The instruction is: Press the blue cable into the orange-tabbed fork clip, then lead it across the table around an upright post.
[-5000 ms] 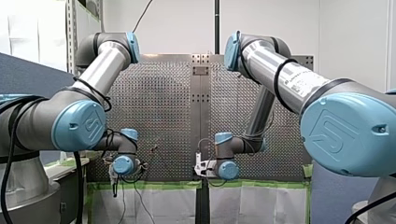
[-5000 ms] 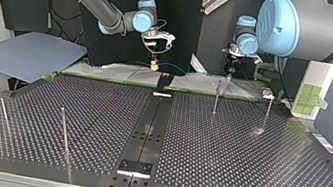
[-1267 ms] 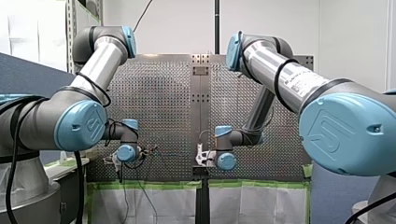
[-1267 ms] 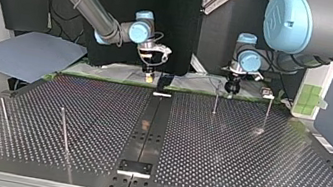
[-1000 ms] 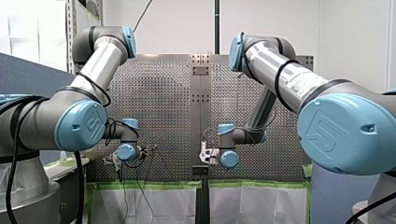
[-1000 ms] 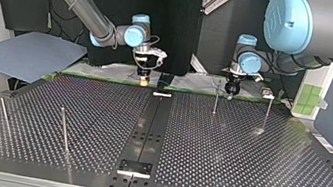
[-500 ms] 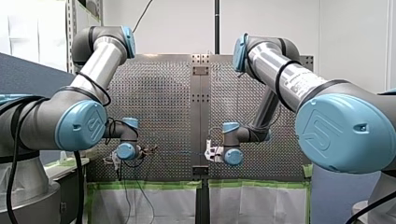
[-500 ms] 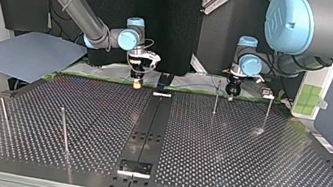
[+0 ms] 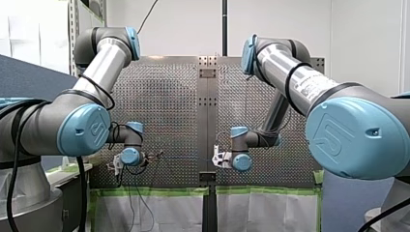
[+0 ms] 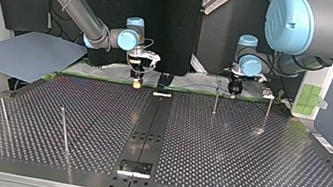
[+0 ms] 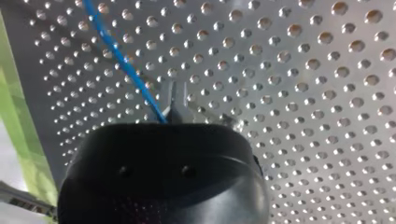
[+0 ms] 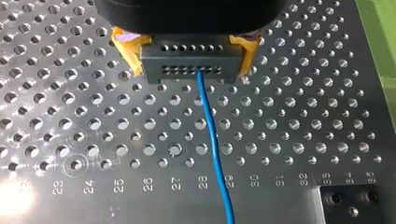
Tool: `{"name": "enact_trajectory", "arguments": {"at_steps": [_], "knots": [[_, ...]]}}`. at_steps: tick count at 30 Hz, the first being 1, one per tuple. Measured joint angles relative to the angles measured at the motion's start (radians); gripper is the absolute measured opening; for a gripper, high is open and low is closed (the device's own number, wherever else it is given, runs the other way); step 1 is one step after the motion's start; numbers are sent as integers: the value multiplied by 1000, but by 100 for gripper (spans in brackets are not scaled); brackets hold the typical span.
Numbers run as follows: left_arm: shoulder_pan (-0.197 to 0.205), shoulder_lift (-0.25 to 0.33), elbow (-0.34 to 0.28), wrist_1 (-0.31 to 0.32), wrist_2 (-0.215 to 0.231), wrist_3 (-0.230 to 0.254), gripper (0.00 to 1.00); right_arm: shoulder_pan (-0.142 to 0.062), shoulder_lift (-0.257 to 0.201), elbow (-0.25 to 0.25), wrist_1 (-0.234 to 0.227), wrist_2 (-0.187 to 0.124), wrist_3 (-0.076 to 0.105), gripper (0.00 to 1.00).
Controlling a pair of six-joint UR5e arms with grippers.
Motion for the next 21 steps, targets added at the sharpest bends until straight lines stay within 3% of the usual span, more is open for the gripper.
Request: {"name": "enact_trajectory", "arguments": {"at_steps": [1,2,3,4,5,11,21], "knots": [[1,0,0,-2,7,5,58,0,0,0,1,0,0,0],[2,0,0,-6,13,10,71,0,1,0,1,0,0,0],[3,0,0,-12,17,17,71,0,1,0,2,0,0,0],[3,0,0,-19,18,21,82,1,1,0,2,0,0,0],[4,0,0,-25,17,25,85,1,1,0,3,0,0,0],[5,0,0,-64,8,57,100,5,2,0,2,-7,-1,0],[7,0,-1,-126,19,57,100,6,3,0,2,-12,-1,0]]}}
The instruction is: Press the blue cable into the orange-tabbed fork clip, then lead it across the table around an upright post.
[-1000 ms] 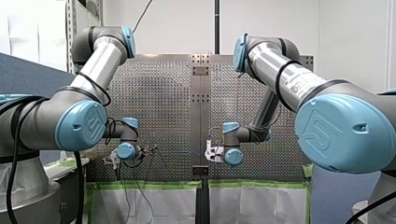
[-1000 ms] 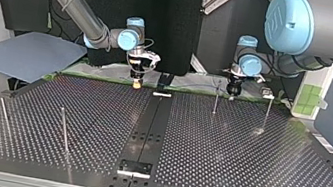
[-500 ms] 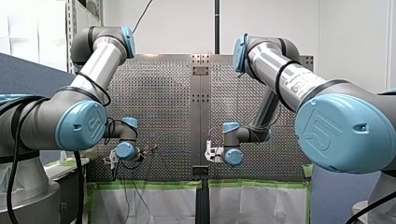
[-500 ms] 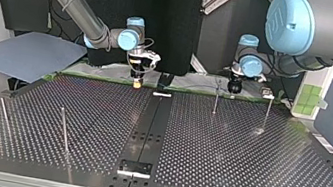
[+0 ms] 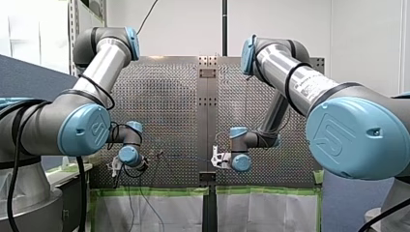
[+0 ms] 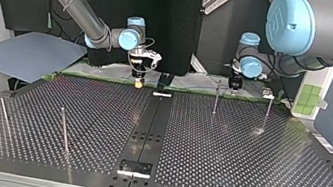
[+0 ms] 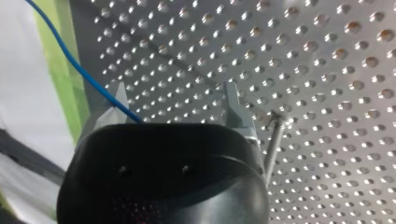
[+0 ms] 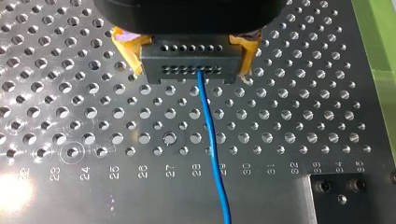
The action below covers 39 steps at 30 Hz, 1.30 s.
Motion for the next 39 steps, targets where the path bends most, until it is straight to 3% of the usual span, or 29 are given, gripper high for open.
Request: {"name": "enact_trajectory", "arguments": {"at_steps": [5,12,32,39], "knots": [[0,15,-21,-13,27,9,100,-1,1,0,1,-1,0,0],[-5,80,-87,34,38,-18,100,-1,1,0,1,-1,0,0],[-43,276,-283,13,67,33,100,-1,2,0,4,-2,0,0],[-72,326,-323,64,103,-3,100,0,3,0,4,-2,1,0]]}}
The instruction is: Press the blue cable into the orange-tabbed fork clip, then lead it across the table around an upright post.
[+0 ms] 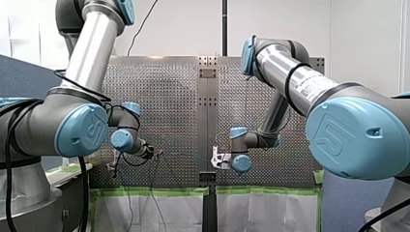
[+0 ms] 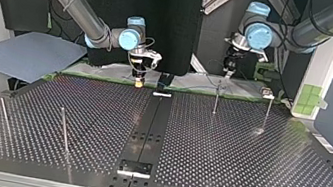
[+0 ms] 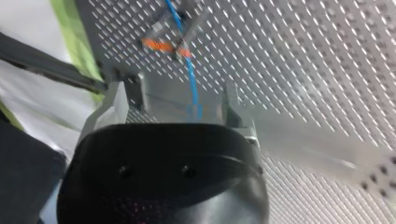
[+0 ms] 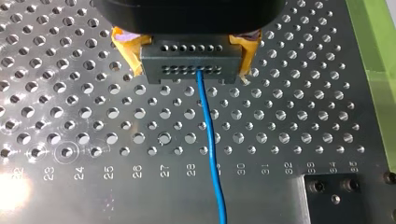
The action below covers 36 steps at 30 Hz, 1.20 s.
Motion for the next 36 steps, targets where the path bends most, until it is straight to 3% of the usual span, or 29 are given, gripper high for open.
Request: {"name": "enact_trajectory", "arguments": {"at_steps": [10,18,27,36], "knots": [[-22,-3,-2,24,-43,-35,100,0,0,0,1,0,3,0],[-30,-67,-3,75,-71,-11,100,-2,0,0,1,-2,5,0],[-40,-145,-3,157,-78,-34,100,0,1,0,2,-3,6,0],[-49,-156,-3,186,-84,-34,100,0,1,0,-2,-3,6,0]]}}
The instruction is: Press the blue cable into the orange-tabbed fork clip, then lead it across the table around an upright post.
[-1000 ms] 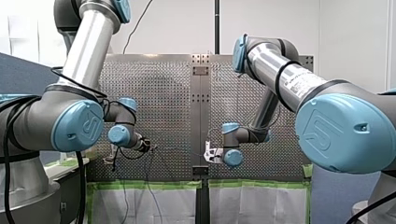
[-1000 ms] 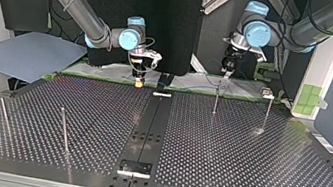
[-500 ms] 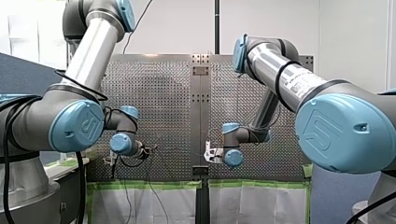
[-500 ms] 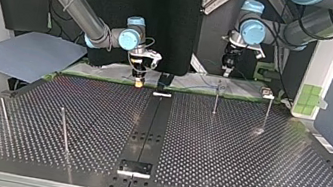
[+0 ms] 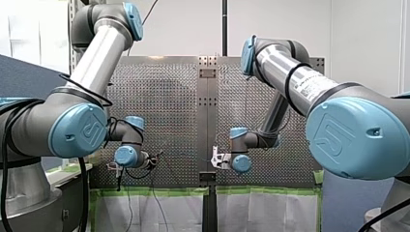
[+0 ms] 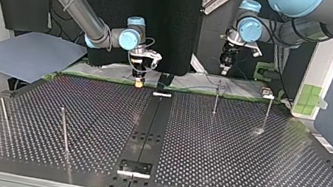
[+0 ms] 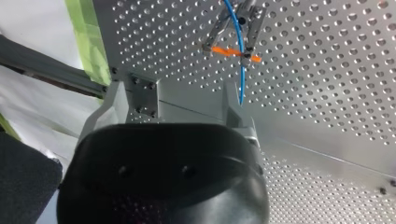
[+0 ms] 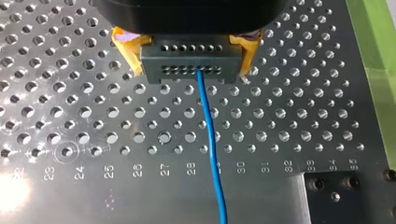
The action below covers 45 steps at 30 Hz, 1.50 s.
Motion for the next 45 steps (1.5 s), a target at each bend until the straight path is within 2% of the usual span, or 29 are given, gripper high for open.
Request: {"name": "enact_trajectory", "arguments": {"at_steps": [16,41,45], "knots": [[-18,0,0,88,-9,-12,100,0,1,0,-1,-9,0,0],[-19,0,3,87,-12,-41,100,1,1,0,1,-9,0,0],[-20,0,6,80,-9,-68,100,2,1,0,2,-10,0,0]]}}
